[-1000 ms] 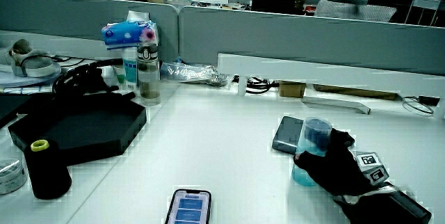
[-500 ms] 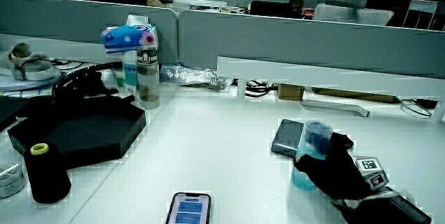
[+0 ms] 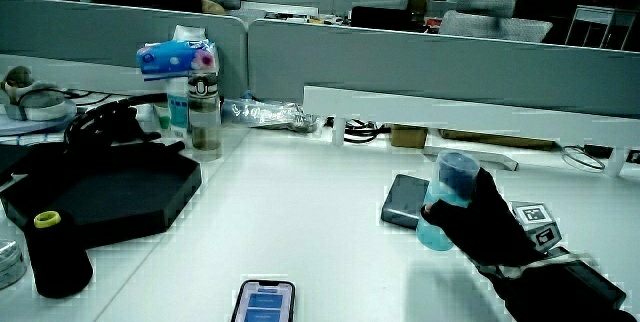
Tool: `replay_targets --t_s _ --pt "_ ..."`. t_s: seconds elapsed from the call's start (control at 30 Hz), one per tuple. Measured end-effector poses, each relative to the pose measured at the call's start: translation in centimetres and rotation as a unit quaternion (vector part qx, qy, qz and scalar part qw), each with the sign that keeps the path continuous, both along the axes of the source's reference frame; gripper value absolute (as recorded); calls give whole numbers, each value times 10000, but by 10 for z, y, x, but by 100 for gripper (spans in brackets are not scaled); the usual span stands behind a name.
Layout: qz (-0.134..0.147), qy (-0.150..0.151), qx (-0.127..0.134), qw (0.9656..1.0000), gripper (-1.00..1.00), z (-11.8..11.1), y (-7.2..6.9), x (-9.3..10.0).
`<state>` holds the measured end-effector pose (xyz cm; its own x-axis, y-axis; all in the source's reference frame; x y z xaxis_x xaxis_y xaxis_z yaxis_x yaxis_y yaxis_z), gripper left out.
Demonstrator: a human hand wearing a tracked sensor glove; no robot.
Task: Pick cleaning spray
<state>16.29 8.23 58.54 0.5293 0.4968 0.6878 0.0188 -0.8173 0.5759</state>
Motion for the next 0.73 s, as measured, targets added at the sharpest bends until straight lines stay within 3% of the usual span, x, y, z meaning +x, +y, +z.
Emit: replay_targets --t_s 0.2,0.3,0.53,0.6,0.63,0.67,0.7,0.73 --pt "-7 44 94 9999 100 -13 -10 4" --pt "-58 99 14 9999 100 -11 -11 9" --pt "70 131 149 9998 100 -17 -9 27" --pt "58 262 0 9996 100 -12 -8 36" --pt "125 -379 -277 9988 100 -7 -7 40" --pt "136 -347 -224 9991 100 -7 -6 44" --pt "185 356 71 9992 100 -15 -7 48" --pt "229 380 52 9990 100 -15 -7 53"
